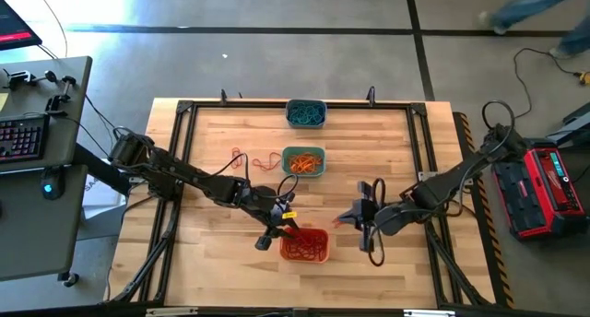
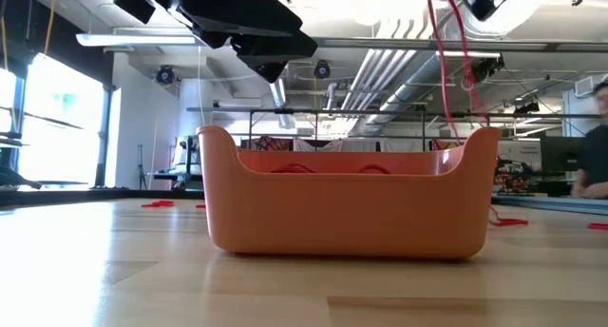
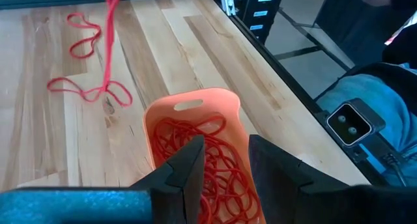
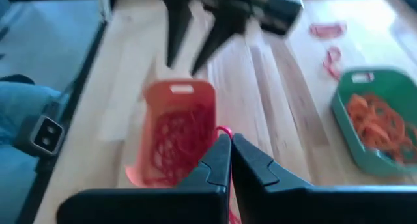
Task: Sort rubber bands into baskets
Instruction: Put the red rubber band into the orange bin
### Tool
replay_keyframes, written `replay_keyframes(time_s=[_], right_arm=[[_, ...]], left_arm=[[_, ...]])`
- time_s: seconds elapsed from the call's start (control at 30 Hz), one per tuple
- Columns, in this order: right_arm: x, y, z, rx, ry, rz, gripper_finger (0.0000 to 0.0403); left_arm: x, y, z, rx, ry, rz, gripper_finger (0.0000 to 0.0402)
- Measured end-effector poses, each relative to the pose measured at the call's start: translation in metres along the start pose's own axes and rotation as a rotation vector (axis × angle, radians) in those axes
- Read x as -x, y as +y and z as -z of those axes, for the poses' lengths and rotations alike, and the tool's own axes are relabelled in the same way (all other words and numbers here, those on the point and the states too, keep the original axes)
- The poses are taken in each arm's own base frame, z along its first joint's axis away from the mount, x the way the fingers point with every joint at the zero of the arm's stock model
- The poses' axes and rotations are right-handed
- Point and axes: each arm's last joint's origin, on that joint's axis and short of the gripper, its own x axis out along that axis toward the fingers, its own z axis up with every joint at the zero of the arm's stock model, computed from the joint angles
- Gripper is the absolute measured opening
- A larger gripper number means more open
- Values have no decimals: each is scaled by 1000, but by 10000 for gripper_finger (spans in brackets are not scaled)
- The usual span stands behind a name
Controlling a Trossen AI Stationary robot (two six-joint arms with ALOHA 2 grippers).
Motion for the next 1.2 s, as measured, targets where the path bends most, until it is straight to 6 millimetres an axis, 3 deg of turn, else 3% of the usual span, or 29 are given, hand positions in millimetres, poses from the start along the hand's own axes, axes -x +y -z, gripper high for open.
replay_keyframes(time_s=[0.13, 0.4, 0.7, 0.97, 1.2], right_arm=[[6, 7, -8, 36, -72, 44, 0], [30, 13, -33, 39, -229, 309, 0], [30, -12, -14, -110, -115, 534, 0], [25, -1, -22, -117, -112, 356, 0], [-2, 18, -28, -23, -98, 150, 0]], left_arm=[[0, -1, 0, 17, 5, 1, 114], [-2, -9, 2, 2, 16, -45, 114], [-4, -23, 4, -20, 41, -65, 114], [-4, -22, 3, -29, 31, -89, 107], [-3, -22, 14, -41, 8, -87, 69]])
